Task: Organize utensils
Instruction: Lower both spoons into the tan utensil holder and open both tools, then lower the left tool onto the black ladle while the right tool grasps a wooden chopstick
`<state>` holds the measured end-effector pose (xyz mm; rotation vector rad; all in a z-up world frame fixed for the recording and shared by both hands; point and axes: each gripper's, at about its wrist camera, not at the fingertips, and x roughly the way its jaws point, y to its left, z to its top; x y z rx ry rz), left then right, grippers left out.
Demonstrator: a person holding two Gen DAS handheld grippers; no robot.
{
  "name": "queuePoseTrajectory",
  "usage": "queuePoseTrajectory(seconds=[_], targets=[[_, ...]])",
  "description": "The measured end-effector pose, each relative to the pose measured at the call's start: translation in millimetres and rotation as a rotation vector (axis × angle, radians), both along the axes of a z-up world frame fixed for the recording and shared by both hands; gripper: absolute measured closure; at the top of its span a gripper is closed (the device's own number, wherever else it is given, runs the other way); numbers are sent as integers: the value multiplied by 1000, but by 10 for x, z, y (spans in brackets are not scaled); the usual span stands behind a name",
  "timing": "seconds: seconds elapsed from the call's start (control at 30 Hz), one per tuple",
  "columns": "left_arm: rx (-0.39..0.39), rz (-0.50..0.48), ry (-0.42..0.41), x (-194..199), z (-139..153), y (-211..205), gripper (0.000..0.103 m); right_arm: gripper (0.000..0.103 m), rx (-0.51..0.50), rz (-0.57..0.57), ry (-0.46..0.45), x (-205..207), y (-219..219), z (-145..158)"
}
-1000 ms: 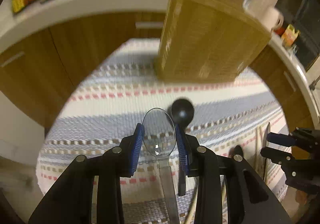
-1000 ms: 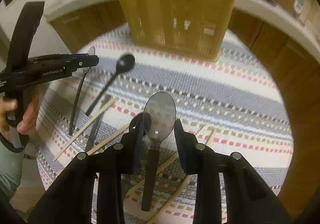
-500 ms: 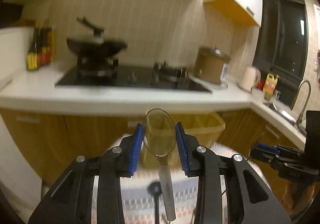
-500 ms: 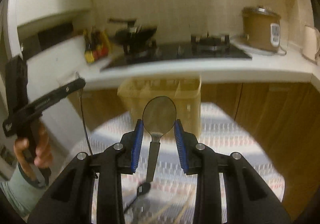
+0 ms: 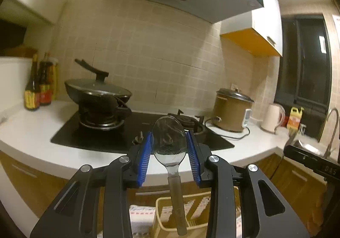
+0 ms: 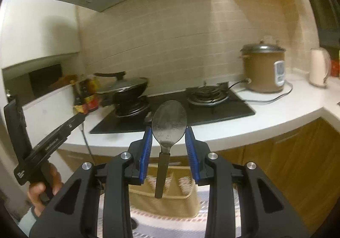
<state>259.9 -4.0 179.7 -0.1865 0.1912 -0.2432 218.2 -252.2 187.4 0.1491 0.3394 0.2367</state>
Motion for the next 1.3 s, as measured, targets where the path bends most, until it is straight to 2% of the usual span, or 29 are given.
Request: queuePoseTrajectory(seconds=[0.17,0.27,0.33,0.47,0.8,0.87,0.93,1.07,1.13,1.17,1.2,1.3], targets=[[-44,28,-27,143,-86,5,72,74,-75,-67,-18,137,53,-155],[-18,79,-40,190,-180,-40,72,74,-120,-88,-12,218,139,-325],[-7,133,-39,217,-267,-46,72,74,-119,-77,13,284,172,-455],[-16,156,0,293,-462,-4,72,74,-106,-81,59,389,208,-707],[25,119,59,199,-714,28,69,74,-123,-69,128,355,276,-936],[21,111,75,146,-731,72,55,74,-118,-49,146,315,269,-942],[17,100,85,85,-737,108,49,73,-116,-39,164,259,258,-943],[5,34,130,-71,-710,235,46,73,-90,-17,209,126,187,-941],[-14,-4,162,-145,-694,331,42,68,-81,-14,229,53,147,-925],[-19,-12,174,-170,-689,363,42,58,-75,-7,236,29,130,-912],[-23,-19,186,-203,-687,404,42,53,-72,-6,243,-5,119,-894],[-27,-26,225,-292,-702,486,42,52,-55,9,254,-100,99,-822]])
